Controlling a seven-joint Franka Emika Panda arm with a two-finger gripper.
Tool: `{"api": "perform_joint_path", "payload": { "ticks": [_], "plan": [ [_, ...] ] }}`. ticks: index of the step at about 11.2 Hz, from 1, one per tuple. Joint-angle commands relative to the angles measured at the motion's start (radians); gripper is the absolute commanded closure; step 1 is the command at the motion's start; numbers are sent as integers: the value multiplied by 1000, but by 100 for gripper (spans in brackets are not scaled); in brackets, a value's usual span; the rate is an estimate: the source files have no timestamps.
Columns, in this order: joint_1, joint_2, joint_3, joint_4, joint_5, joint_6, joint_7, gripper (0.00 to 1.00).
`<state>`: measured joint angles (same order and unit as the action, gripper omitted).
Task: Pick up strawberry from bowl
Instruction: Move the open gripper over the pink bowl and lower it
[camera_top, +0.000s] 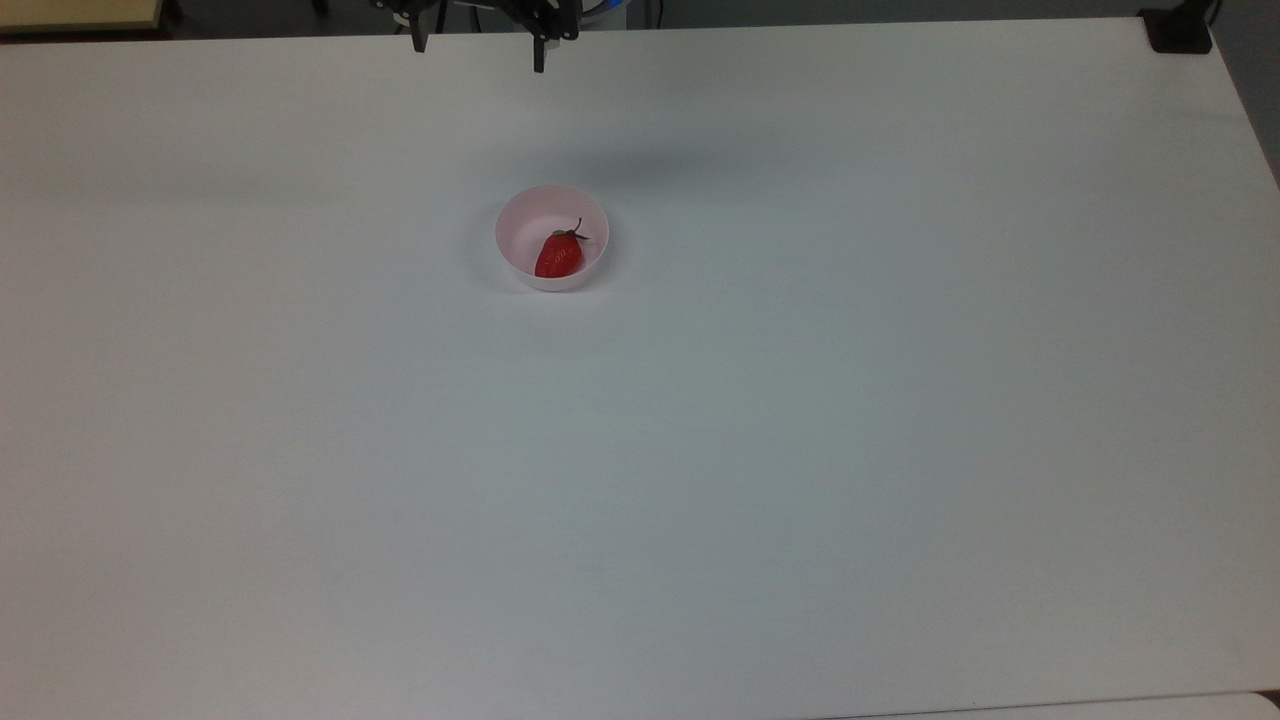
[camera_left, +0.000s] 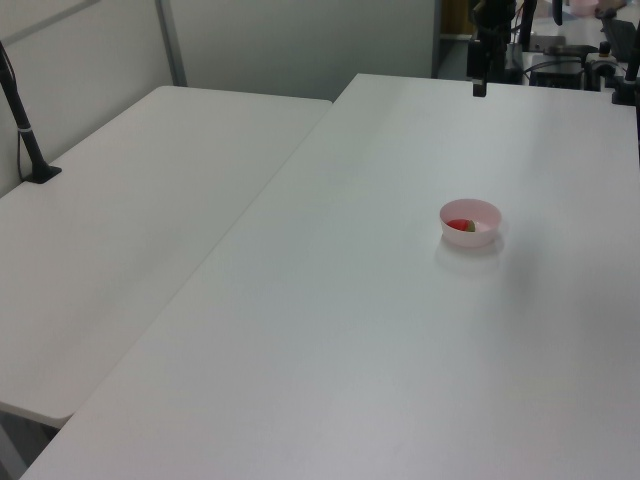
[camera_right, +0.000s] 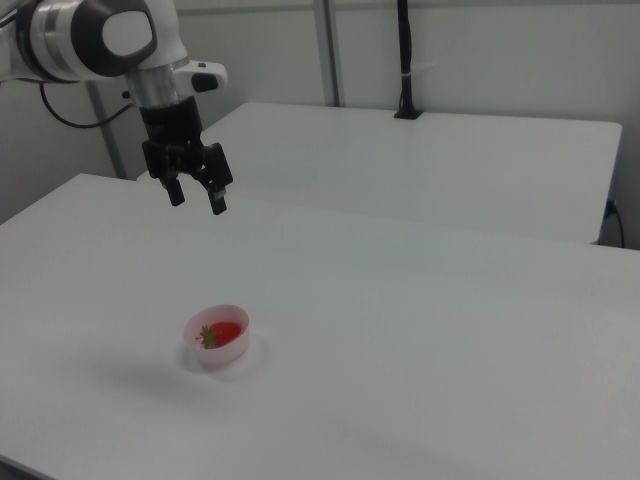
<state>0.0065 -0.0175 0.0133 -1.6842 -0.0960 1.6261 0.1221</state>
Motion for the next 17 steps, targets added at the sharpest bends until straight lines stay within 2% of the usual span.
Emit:
{"api": "perform_joint_path", "payload": {
  "ticks": [1,4,7,9,12,14,17],
  "plan": [
    [-17,17,-9,-3,4,-9,-15,0],
    [-20,63,-10,-31,-5,-2,-4,0],
    [-16,65,-9,-162,-5,90,34,0],
    [-1,86,-7,-239,-5,184,173,0],
    [15,123,1,-327,1,338,385,7],
    [21,171,4,-327,2,397,473,7],
    [44,226,4,-328,2,468,478,17]
  ]
}}
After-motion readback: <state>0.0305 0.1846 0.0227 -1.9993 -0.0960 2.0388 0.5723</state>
